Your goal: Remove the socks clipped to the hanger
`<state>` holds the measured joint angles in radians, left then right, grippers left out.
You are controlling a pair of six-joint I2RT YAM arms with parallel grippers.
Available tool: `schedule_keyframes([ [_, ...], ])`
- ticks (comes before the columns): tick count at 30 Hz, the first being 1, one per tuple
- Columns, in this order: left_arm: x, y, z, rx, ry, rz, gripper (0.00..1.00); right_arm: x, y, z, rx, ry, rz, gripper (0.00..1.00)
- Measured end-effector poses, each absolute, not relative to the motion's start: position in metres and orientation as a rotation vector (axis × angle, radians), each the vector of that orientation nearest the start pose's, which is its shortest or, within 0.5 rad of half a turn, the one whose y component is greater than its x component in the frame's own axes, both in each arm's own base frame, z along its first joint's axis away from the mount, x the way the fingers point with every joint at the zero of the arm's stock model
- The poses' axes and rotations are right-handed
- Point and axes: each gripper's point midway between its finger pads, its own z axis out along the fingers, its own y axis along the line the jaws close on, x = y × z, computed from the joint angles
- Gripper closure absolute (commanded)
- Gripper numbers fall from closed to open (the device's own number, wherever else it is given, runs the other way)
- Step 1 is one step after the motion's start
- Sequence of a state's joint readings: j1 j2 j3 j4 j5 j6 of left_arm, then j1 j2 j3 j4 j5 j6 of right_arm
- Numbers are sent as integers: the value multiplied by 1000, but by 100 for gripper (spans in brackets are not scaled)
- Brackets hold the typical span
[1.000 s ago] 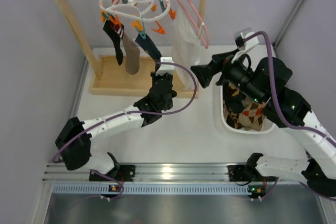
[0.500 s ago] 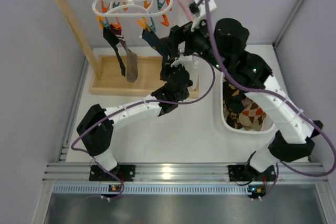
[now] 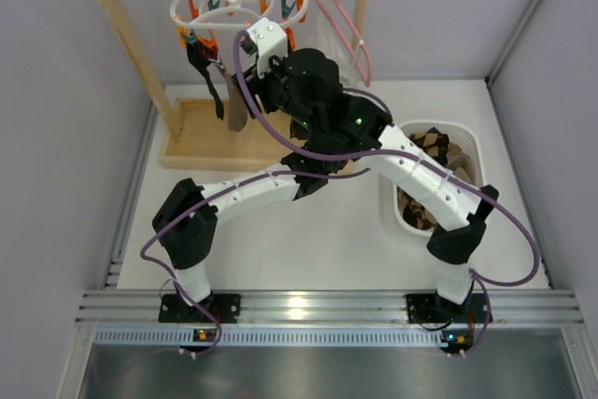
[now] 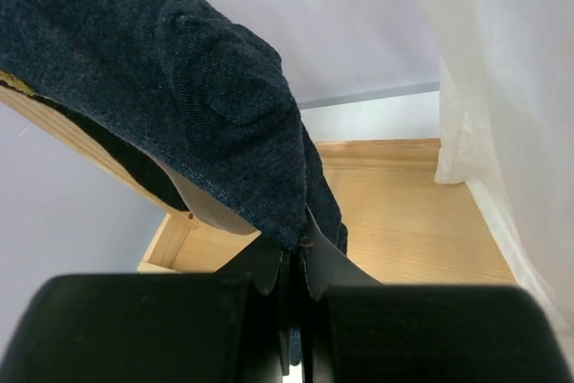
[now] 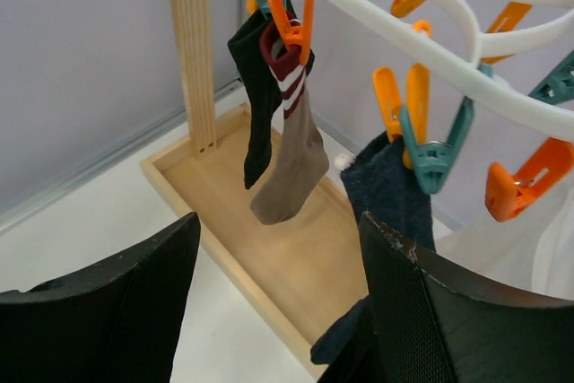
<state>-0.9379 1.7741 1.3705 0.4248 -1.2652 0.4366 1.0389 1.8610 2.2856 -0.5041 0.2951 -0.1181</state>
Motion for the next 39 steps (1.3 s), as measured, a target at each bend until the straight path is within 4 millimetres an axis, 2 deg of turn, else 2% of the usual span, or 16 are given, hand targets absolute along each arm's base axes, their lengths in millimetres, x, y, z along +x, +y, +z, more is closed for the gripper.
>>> schedule_keyframes([
  [4,398,-249,291,93,1601,633,100,325,444,459,-730,1471,450,33],
  [8,401,-249,287,108,1606,670,100,334,453,468,-723,1412,439,34],
  [14,403,-247,285,112,1610,687,100,362,451,479,-677,1351,401,36],
  [19,403,-248,285,115,1609,683,100,391,445,473,-658,1336,349,39],
  [27,406,-250,285,127,1605,660,100,424,430,465,-634,1341,299,41],
  [32,408,-252,285,135,1603,647,100,436,427,466,-628,1326,293,43],
  [39,409,-253,286,141,1601,644,100,444,438,457,-648,1297,257,42],
])
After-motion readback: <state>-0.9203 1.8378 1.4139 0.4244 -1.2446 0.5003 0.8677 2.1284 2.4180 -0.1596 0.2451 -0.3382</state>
